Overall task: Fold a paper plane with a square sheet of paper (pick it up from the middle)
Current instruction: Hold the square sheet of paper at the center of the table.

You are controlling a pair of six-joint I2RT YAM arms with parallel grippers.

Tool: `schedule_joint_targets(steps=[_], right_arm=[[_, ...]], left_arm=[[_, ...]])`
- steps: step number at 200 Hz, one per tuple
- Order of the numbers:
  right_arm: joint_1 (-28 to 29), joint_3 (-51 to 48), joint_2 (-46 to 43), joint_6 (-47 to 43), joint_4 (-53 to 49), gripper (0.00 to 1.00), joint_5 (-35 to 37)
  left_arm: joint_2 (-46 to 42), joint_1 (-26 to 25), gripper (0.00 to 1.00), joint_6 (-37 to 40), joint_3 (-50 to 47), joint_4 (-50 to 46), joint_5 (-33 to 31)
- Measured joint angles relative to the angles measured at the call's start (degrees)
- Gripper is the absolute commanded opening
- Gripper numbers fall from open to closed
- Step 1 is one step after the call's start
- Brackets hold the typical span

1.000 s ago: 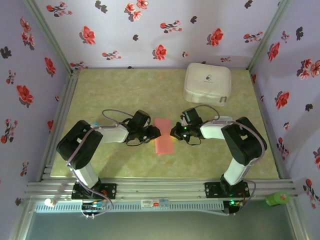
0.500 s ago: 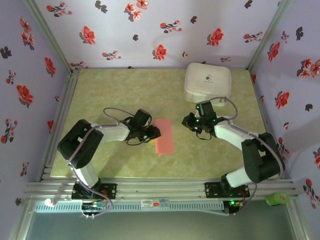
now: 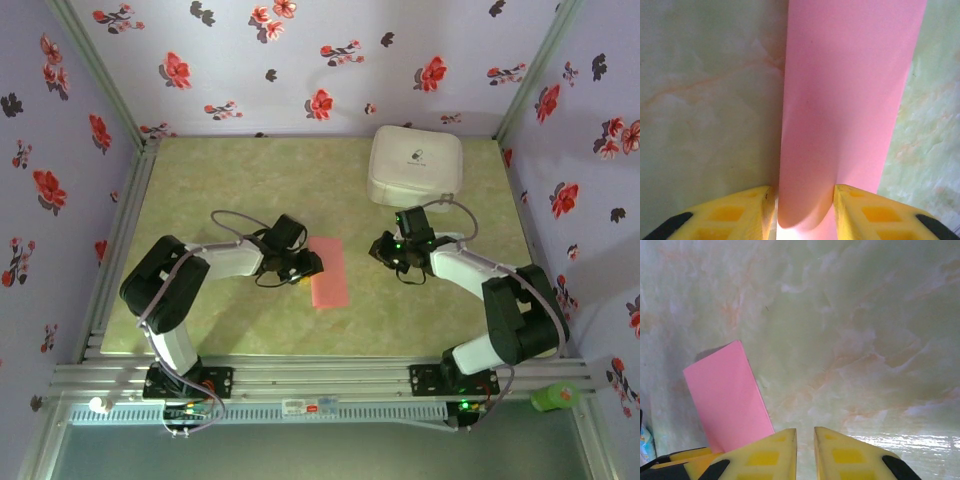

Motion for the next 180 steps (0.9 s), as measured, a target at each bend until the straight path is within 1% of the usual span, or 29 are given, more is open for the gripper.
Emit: schedule_joint_targets(steps=[94,156,180], right_arm=[[0.00,-0.37,0.04,0.15,0.02,0.18,-0.37],[0.00,-0.39,0.04,0.31,0.02,0.18,-0.42],[0.00,-0.72,0.04,0.44,0.74,0.16,-1.05]], left_arm=[[1.73,-0.70,0.38,2.36,3.98,-5.79,-1.14],[2.38,-0.76,0.38,2.99,5.22,-7.61,-1.55],[2.45,-0.76,0.38,2.99,5.29,-7.74,-1.55]])
